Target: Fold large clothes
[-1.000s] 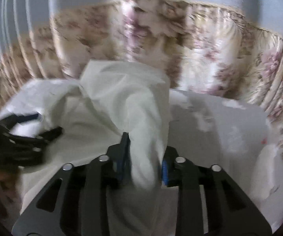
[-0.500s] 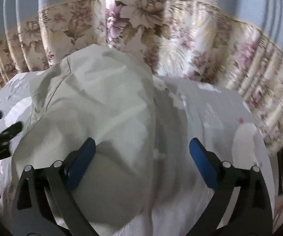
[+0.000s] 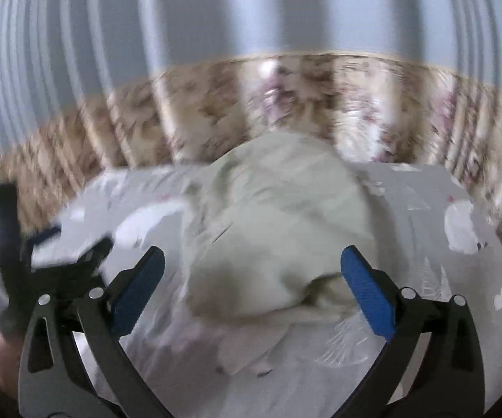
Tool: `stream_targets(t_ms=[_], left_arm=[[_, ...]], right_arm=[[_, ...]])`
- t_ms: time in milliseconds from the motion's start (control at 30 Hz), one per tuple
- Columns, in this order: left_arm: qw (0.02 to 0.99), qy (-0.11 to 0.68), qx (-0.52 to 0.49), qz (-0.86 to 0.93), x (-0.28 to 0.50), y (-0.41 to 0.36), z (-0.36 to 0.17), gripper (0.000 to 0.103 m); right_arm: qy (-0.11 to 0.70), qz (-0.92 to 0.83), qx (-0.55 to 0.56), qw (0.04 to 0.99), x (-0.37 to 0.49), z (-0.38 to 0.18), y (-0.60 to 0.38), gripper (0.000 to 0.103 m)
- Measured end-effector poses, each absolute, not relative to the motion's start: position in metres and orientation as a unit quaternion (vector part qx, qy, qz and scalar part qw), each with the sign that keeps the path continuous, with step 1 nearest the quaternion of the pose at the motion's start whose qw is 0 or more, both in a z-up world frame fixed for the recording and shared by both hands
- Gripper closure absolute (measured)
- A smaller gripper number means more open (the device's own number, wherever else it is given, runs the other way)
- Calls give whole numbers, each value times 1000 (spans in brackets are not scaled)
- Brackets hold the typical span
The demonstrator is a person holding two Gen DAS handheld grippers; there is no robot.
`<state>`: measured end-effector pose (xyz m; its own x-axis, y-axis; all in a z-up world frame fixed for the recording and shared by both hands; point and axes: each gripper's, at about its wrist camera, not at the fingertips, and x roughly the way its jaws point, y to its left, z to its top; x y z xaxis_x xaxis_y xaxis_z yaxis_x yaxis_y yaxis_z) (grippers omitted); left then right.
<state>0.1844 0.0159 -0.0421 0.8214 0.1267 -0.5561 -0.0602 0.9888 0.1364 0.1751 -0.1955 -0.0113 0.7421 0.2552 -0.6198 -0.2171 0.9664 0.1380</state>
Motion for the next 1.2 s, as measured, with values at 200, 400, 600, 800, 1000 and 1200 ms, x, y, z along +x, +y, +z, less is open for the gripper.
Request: stream_targets(t_ms=[200, 400, 600, 800, 1000, 1200], left_arm=[[957, 286, 31, 25, 175, 24, -49, 2], [958, 284, 43, -1, 169, 14, -44, 2], [965, 260, 30, 6, 163, 17, -36, 2], [967, 253, 19, 20, 157, 25, -28, 2], [969, 245, 9, 3, 148, 25, -22, 2], [969, 249, 7, 0, 150, 24, -23, 2]], right_arm=[[328, 89, -23, 940, 163, -33, -167, 3], [286, 40, -59, 956, 158, -30, -175, 3], [278, 29, -44, 959, 156, -27, -186, 3], [286, 19, -29, 958, 160, -29, -197, 3], [295, 9, -22, 955, 166, -33, -206, 3], [318, 28, -14, 948, 171, -38, -205, 3]])
